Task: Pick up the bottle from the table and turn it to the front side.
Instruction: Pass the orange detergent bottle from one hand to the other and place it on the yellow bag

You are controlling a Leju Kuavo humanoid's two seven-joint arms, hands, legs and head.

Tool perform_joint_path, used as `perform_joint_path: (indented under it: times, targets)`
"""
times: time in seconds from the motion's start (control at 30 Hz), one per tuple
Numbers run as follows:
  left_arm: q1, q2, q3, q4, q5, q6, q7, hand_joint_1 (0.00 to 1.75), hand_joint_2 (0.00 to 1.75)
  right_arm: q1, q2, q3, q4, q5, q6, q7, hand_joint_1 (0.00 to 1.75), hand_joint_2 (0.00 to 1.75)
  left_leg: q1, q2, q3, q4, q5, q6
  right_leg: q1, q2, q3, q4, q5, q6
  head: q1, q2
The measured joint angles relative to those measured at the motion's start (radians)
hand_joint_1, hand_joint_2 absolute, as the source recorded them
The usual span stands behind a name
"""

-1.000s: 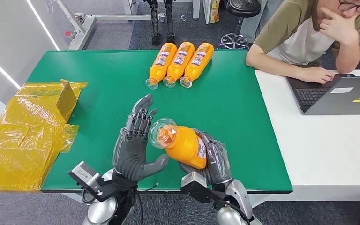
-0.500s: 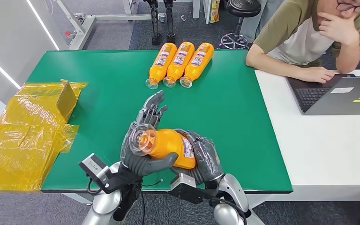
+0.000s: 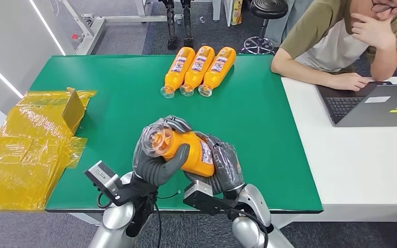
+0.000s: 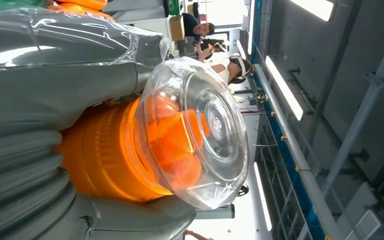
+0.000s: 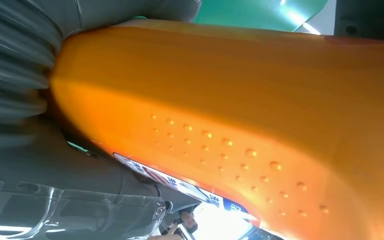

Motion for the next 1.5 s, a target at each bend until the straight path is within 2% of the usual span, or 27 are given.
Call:
perform_joint_path:
  times: [0.03,0.07,0.23,0.33,0.5,0.67,0.73,0.87,1.03,1.17,1.27,1.37,1.5]
  targets:
    - [0.000,-0.002,0.003,0.000,0.001,0.005,0.001,1.75,1.75,0.000,0.002,0.000,0.002,0.000,0.001,0.000,0.05,1.75,0.000,0.000,0.000,0.000,0.000,0.000,0.000,0.000,0.000,0.000,0.000,0.000,0.000,0.000]
    - [0.000,-0.004,0.006,0.000,0.001,0.012,0.002,1.75,1.75,0.000,0.003,-0.001,0.004,0.001,0.001,0.000,0.00,1.75,0.000,0.000,0.000,0.000,0.000,0.000,0.000,0.000,0.000,0.000,0.000,0.000,0.000,0.000]
    - [0.001,-0.014,0.023,0.000,0.005,0.063,0.006,1.75,1.75,0.009,0.011,-0.002,0.010,0.002,-0.025,-0.014,0.00,1.75,0.000,0.000,0.000,0.000,0.000,0.000,0.000,0.000,0.000,0.000,0.000,0.000,0.000,0.000]
    - [0.003,-0.016,0.030,0.000,-0.011,0.130,0.003,1.75,1.75,0.033,0.016,-0.008,0.006,-0.007,-0.071,-0.027,0.00,1.75,0.000,0.000,0.000,0.000,0.000,0.000,0.000,0.000,0.000,0.000,0.000,0.000,0.000,0.000]
    - [0.007,-0.015,0.050,0.000,-0.093,0.321,-0.010,1.75,1.75,0.125,0.022,-0.040,-0.049,-0.056,-0.183,-0.074,0.00,1.75,0.000,0.000,0.000,0.000,-0.001,0.000,0.000,0.000,0.000,0.000,-0.001,0.000,0.000,0.000]
    - [0.005,-0.009,0.071,-0.002,-0.223,0.490,0.017,1.75,1.75,0.193,0.022,-0.062,-0.104,-0.094,-0.228,-0.100,0.00,1.75,0.000,0.000,0.000,0.000,-0.001,0.000,0.000,0.000,0.000,0.000,-0.001,0.000,0.000,0.000]
    - [0.005,0.001,0.083,-0.015,-0.317,0.548,0.058,1.75,1.75,0.212,0.022,-0.069,-0.122,-0.115,-0.242,-0.110,0.00,1.75,0.000,0.000,0.000,0.000,-0.001,0.000,0.000,0.000,0.000,0.000,-0.001,0.000,0.000,0.000]
    - [0.009,0.046,0.134,-0.073,-0.827,0.676,0.275,1.75,1.75,0.250,0.022,-0.071,-0.159,-0.142,-0.281,-0.122,0.00,1.75,0.000,0.001,0.000,0.000,-0.001,-0.001,0.000,0.000,0.000,0.000,-0.001,0.000,0.000,0.000]
    - [0.001,0.134,0.191,-0.083,-1.133,0.686,0.426,1.75,1.75,0.292,0.023,-0.071,-0.193,-0.120,-0.293,-0.117,0.00,1.75,0.001,0.001,0.000,0.000,-0.001,-0.001,0.000,0.001,0.000,0.001,-0.001,-0.001,0.000,0.000]
    - [-0.035,0.224,0.218,-0.066,-1.318,0.619,0.496,1.75,1.75,0.308,0.030,-0.072,-0.220,-0.110,-0.280,-0.105,0.00,1.75,0.001,0.001,0.001,-0.001,-0.001,-0.001,0.000,0.001,0.000,0.001,-0.001,-0.001,0.000,0.000]
    - [-0.092,0.296,0.222,-0.007,-1.353,0.548,0.488,1.75,1.75,0.312,0.033,-0.075,-0.231,-0.114,-0.265,-0.108,0.00,1.75,0.001,0.001,0.001,0.000,0.000,-0.002,0.000,0.001,-0.001,0.001,-0.001,-0.001,0.000,0.000]
    - [-0.180,0.354,0.212,0.101,-1.351,0.501,0.451,1.75,1.75,0.312,0.039,-0.080,-0.235,-0.115,-0.257,-0.114,0.00,1.75,0.001,0.001,0.001,0.000,0.001,-0.003,0.000,0.001,-0.001,0.001,0.000,-0.002,0.000,0.000]
    - [-0.335,0.402,0.159,0.338,-1.348,0.420,0.384,1.75,1.75,0.311,0.045,-0.083,-0.235,-0.124,-0.257,-0.122,0.00,1.75,0.001,0.001,0.001,0.000,0.002,-0.003,0.000,0.001,-0.001,0.001,0.001,-0.002,0.000,0.000]
